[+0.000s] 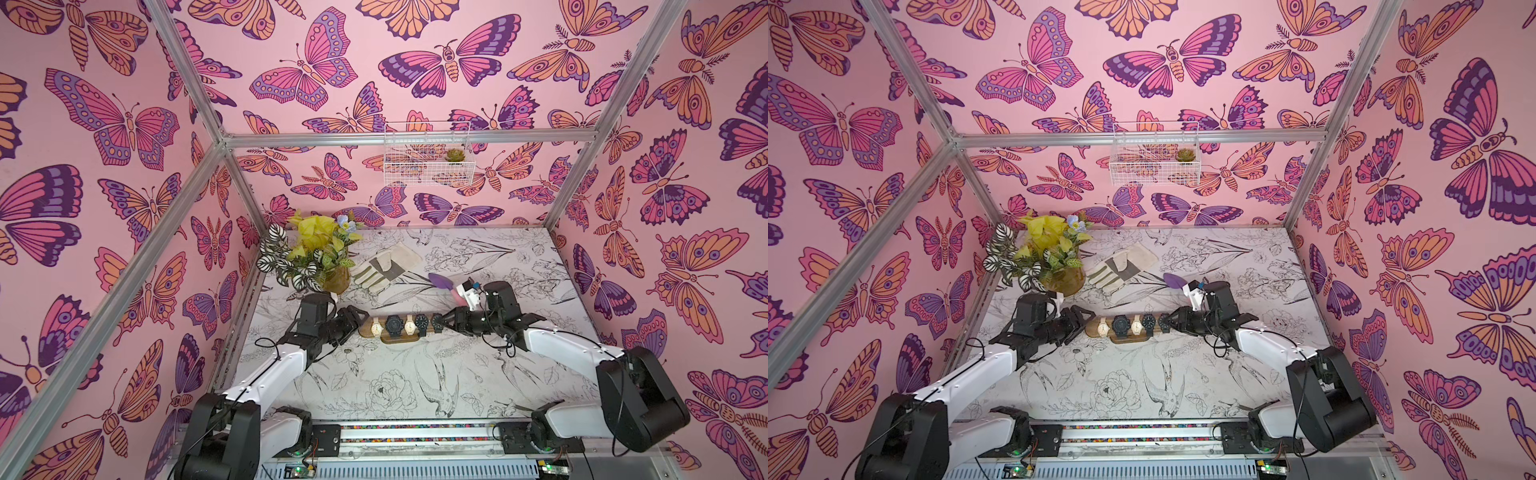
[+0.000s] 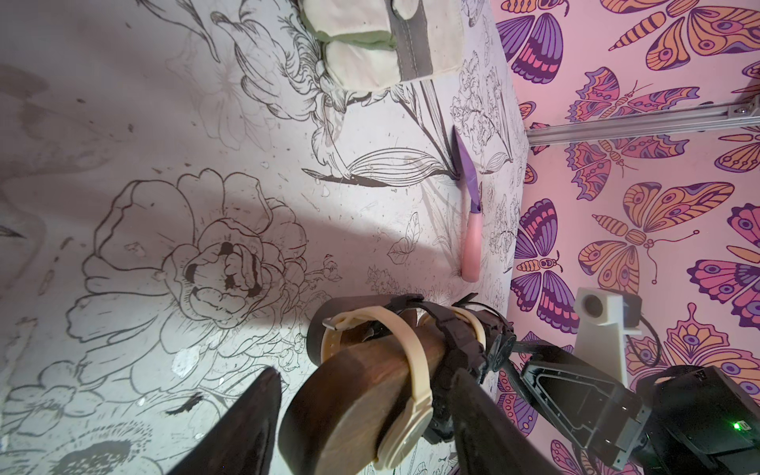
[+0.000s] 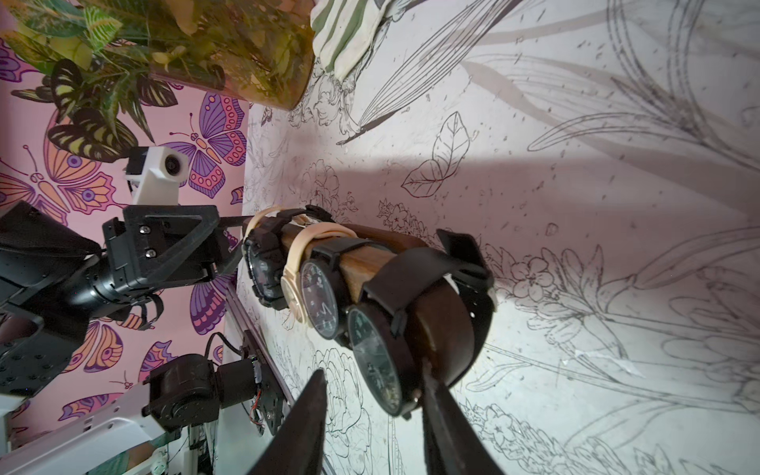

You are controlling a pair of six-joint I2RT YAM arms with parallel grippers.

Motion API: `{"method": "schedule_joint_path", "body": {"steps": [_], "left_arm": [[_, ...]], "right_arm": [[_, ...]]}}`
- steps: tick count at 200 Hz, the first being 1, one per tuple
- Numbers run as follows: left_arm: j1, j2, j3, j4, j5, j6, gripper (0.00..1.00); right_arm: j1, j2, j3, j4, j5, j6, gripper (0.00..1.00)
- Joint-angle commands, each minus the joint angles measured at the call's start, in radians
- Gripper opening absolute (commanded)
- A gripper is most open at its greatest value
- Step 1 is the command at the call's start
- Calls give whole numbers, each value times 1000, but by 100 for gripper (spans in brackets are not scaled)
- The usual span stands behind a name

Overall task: Place watch on stand
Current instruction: Place the watch on the stand.

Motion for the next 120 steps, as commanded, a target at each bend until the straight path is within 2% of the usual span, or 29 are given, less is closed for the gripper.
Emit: {"method": "schedule_joint_path", "body": {"steps": [1, 37, 89, 120], "left_arm": [[-5, -6, -9, 18, -6, 0, 67], [-5, -6, -11, 19, -6, 2, 67], [-6, -5, -12, 18, -7, 2, 67], [-6, -3, -12, 18, -7, 3, 67]], "right_arm": [[7, -23, 33, -96, 55, -56, 40], [7, -34, 43, -126, 79, -76, 39], [9, -18, 53, -80, 58, -58, 30], [26, 12, 71, -59, 46, -48, 29]]}}
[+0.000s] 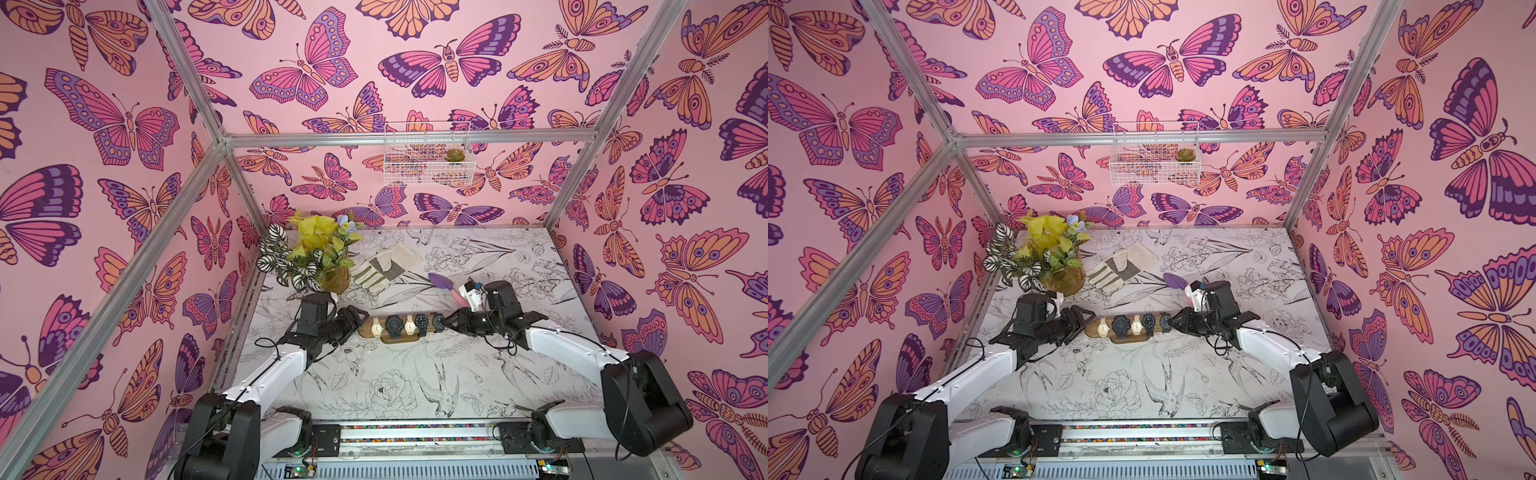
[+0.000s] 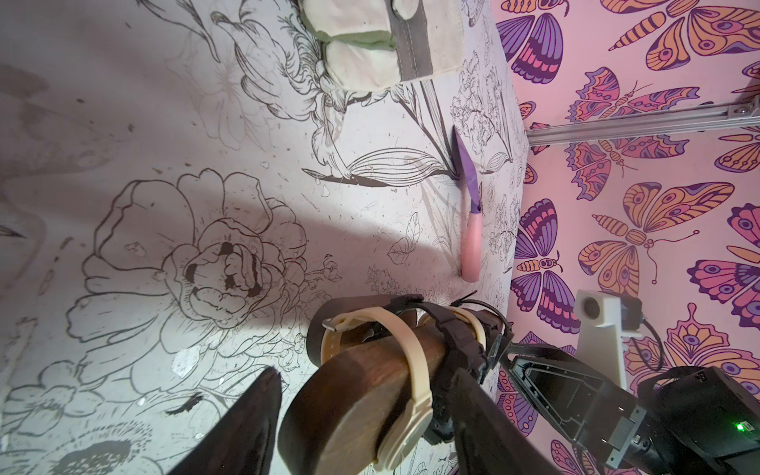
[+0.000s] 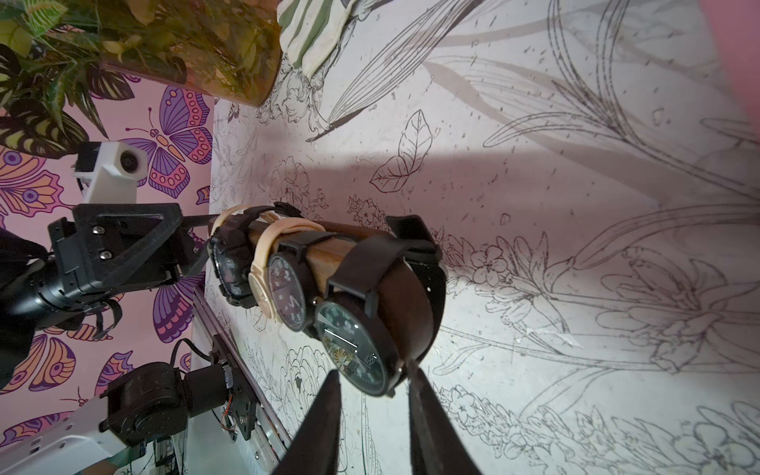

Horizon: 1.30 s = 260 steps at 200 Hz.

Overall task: Place watch on stand
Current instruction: Place the watch on the stand, then adjust the watch on the stand.

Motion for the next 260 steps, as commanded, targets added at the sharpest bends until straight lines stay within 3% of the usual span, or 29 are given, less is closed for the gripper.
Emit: {"method": "schedule_joint_path", "body": {"steps": [1, 81, 162, 213, 260], "left_arm": [[-6, -2, -12, 18, -8, 3, 67], [-6, 5, -8, 20, -5, 8, 67], [-6, -6, -13, 17, -4, 10, 67], [-6, -12, -15, 18, -5, 13, 66], [-5, -17, -1, 0, -10, 20, 65]], "right_arm": [[22, 25, 42, 23, -10, -2, 29], [66, 63, 50, 18, 7, -8, 27], [60, -24, 93, -148, 82, -98, 26], [77, -67, 151, -179, 93, -87, 26], [183, 13, 262, -163, 133, -101, 11]]}}
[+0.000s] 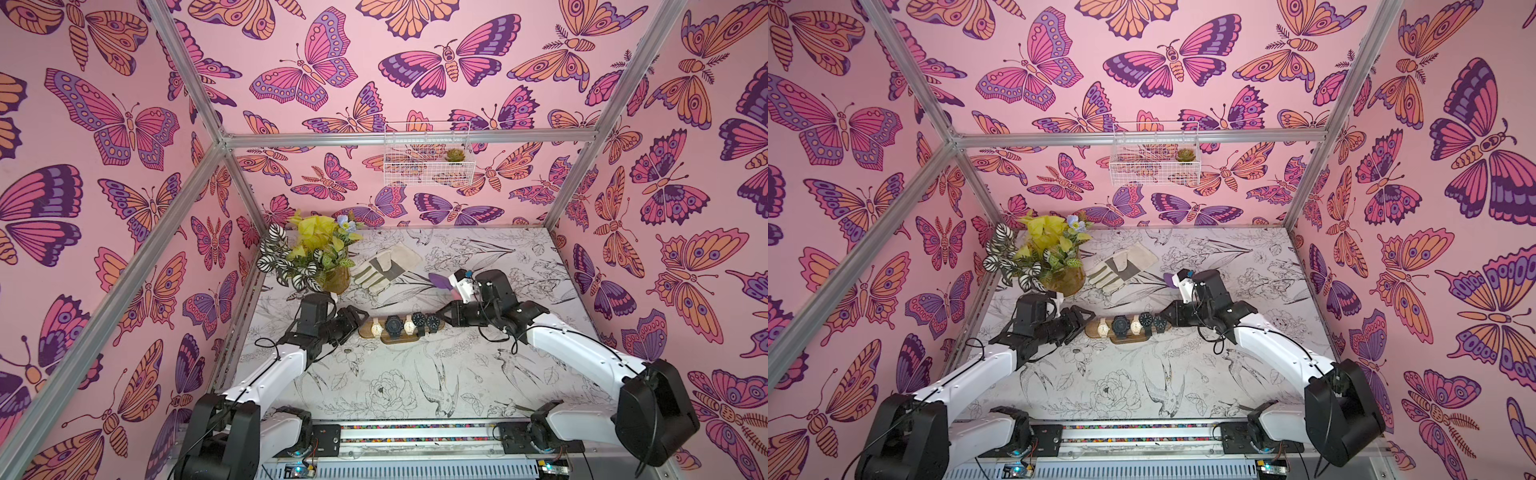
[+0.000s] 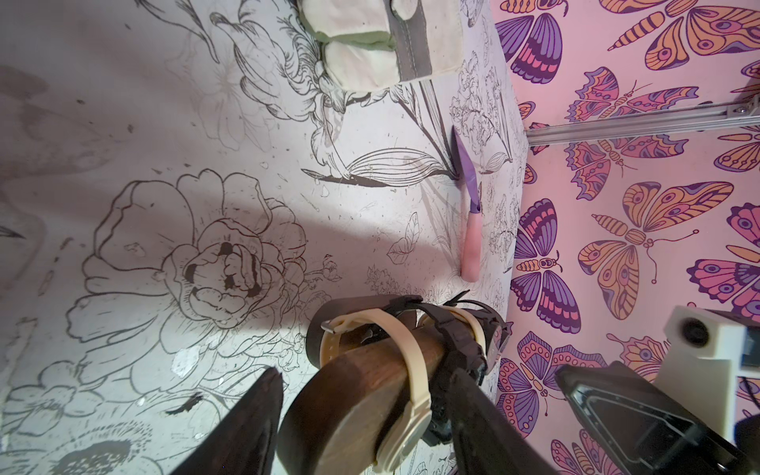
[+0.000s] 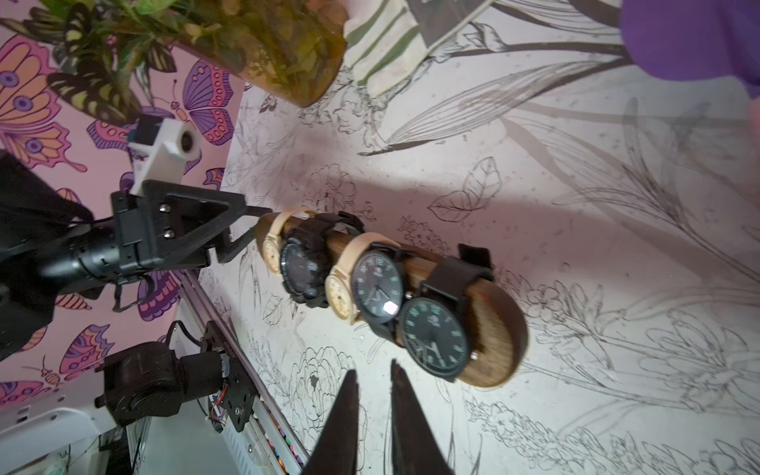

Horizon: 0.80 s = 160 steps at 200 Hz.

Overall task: Place watch on stand
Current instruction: Adjust the watch on the stand.

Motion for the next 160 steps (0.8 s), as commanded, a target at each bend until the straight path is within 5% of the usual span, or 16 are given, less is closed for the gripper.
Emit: {"method": "schedule_joint_path", "body": {"steps": [1, 72, 160], "left_arm": [[-6, -15, -1, 0, -10, 19, 65], [-7, -10, 2, -6, -10, 21, 64], [-6, -10, 2, -8, -12, 22, 64]], "right_arm": [[45, 54, 68, -4, 33, -22, 11], [105, 301, 231, 16, 66, -51, 6], [121, 375, 282, -35, 103, -88, 6]]}}
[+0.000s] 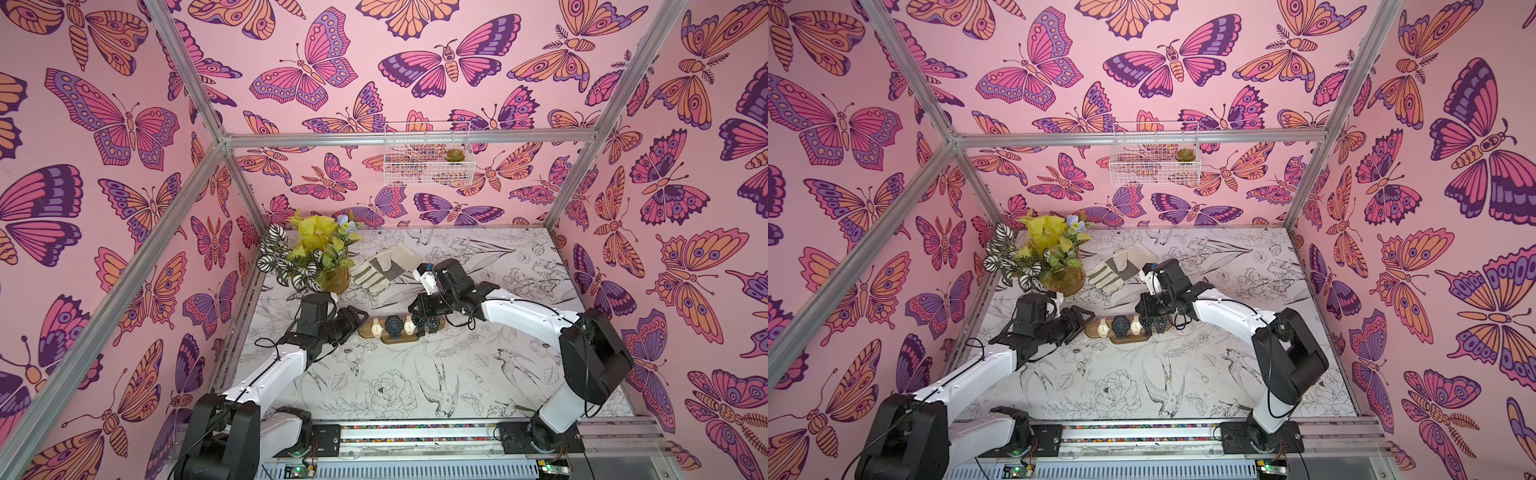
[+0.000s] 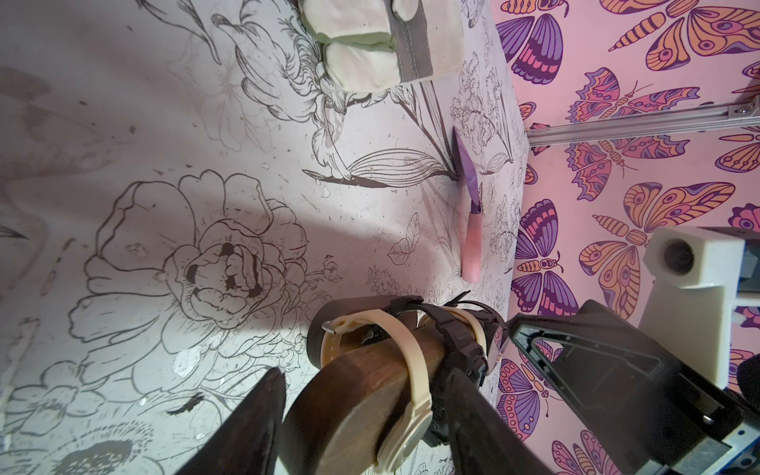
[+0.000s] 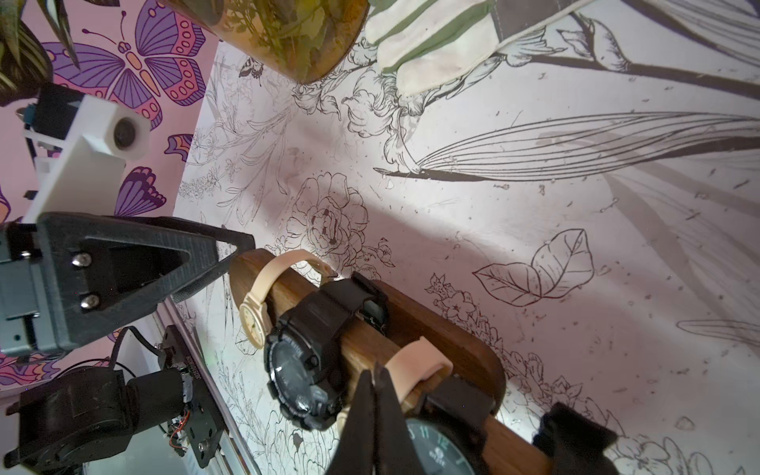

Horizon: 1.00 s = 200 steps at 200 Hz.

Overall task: Place watch on stand
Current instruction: Adjust the watch on the stand.

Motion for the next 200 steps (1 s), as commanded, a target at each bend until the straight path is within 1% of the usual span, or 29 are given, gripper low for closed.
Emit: {"method": "schedule_joint_path", "body": {"steps": [1, 80, 200], "left_arm": [[-6, -10, 2, -7, -8, 22, 64], [-6, -12, -1, -6, -8, 22, 64], [-6, -6, 2, -6, -9, 23, 65]], "right_arm": [[8, 12, 25, -37, 28, -28, 6], [8, 21, 16, -65, 46, -50, 6], [8, -29, -31, -85, 60, -53, 6]]}}
